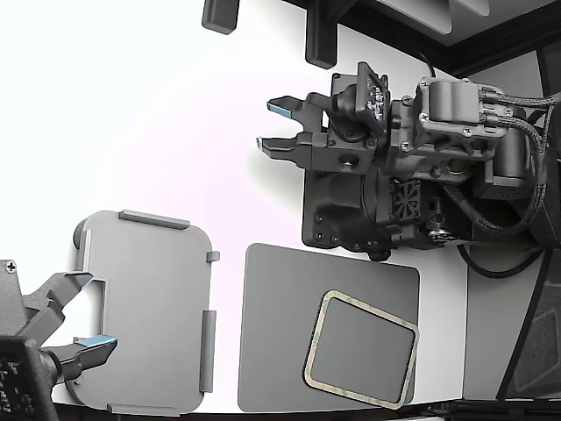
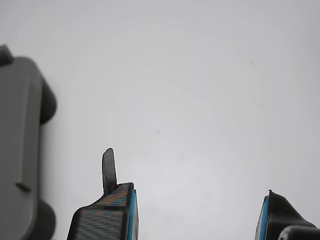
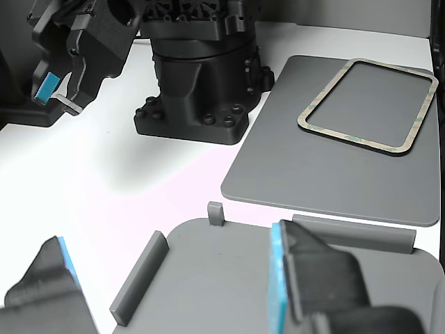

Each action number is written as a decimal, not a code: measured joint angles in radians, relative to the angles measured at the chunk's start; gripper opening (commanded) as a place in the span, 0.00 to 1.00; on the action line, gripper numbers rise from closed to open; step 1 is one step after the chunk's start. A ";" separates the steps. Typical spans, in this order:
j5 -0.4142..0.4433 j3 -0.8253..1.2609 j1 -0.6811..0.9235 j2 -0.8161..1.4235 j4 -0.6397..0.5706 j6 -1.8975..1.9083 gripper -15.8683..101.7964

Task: Move top rectangular frame to the holder.

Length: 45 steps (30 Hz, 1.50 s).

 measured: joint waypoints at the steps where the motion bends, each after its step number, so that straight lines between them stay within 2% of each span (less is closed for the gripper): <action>1: -0.002 0.000 0.000 0.000 0.000 -0.002 0.98; 4: -0.058 0.000 -0.002 0.000 0.000 -0.034 0.98; 11: -0.063 -0.002 -0.002 -0.003 -0.002 -0.037 0.98; 19: -0.089 -0.146 -0.002 -0.133 -0.002 -0.071 0.96; 25: -0.187 -0.337 0.035 -0.290 0.130 -0.204 0.98; 27: -0.192 -0.414 0.081 -0.351 0.189 -0.253 0.96; 31: -0.149 -0.538 0.210 -0.446 0.282 -0.285 0.93; 37: 0.025 -0.670 0.505 -0.568 0.402 -0.161 0.98; 40: 0.081 -0.753 0.657 -0.657 0.466 -0.109 0.97; 43: 0.141 -0.818 0.807 -0.742 0.520 -0.037 0.92; 45: 0.190 -0.836 0.908 -0.788 0.541 0.041 0.93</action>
